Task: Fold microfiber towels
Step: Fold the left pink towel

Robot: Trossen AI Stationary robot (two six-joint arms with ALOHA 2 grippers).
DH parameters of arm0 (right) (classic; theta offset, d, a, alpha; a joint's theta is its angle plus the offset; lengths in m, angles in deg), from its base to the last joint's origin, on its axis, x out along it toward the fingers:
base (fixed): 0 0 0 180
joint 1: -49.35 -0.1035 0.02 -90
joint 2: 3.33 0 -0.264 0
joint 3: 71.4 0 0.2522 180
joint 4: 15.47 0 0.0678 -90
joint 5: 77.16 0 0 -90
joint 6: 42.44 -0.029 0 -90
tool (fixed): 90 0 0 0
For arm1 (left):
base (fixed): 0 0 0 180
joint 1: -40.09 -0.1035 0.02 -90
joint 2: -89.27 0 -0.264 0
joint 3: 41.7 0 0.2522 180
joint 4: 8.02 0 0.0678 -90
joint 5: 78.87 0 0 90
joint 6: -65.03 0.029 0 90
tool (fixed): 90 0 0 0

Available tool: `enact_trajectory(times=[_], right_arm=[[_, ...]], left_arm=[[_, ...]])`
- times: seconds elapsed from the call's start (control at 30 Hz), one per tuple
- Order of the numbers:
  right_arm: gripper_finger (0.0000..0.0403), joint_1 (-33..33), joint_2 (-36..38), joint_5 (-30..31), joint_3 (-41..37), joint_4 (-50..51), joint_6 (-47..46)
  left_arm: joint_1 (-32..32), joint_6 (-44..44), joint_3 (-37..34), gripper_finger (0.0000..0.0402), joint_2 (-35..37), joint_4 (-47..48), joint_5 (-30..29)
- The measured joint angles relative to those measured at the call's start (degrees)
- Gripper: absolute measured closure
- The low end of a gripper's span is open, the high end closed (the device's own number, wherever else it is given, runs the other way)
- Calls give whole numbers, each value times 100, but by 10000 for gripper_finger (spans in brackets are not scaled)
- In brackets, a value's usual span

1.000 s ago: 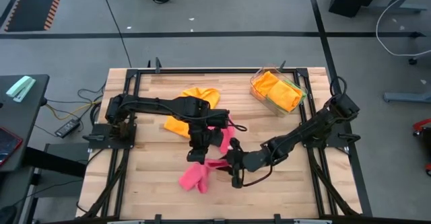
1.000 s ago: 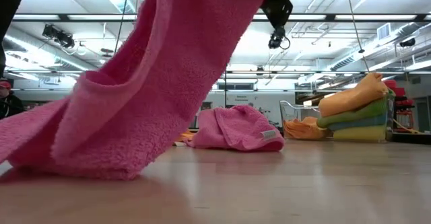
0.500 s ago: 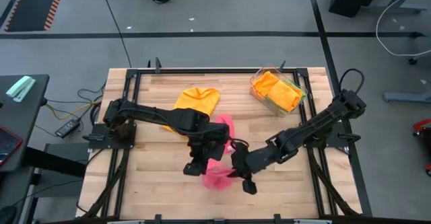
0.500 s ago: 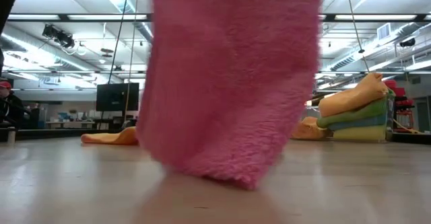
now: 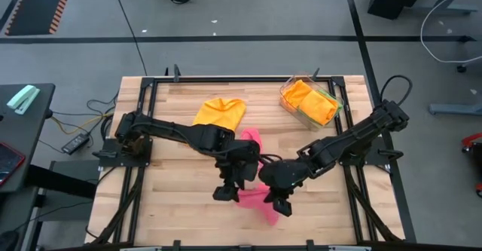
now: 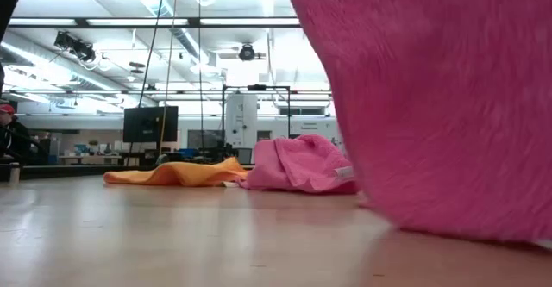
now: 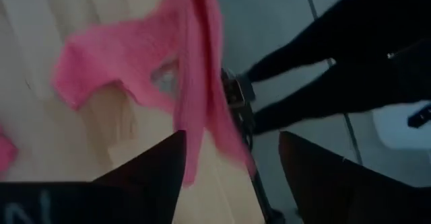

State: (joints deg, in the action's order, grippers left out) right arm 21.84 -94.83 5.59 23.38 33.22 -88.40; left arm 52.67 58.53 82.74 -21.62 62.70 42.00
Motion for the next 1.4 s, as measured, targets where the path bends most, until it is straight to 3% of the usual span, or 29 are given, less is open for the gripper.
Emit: enact_trajectory(times=[0.17, 0.33, 0.67, 0.83, 1.0, 1.2, 1.4], right_arm=[[397, 0, 22, -156, 85, 306, -512], [397, -6, 223, -123, 94, 301, -829], [398, 0, 526, -30, 97, 478, -1095], [398, -4, 619, -59, 95, 470, -1090], [398, 0, 640, -144, 95, 464, -1046], [398, -7, 677, -739, 130, 18, -1216], [398, -137, 677, -1381, 587, -214, -1052]], left_arm=[[-9, -349, 0, 157, 0, -454, -302], [34, -456, 0, 160, 0, -531, -984], [50, -757, 0, 156, 0, -1339, -1031], [76, -350, 0, 183, 0, -1090, -1190], [59, -182, 0, 242, 0, -923, -1305], [-36, -586, 548, 379, 1, -760, -500], [37, -1454, 1035, 388, 3, -963, 843]])
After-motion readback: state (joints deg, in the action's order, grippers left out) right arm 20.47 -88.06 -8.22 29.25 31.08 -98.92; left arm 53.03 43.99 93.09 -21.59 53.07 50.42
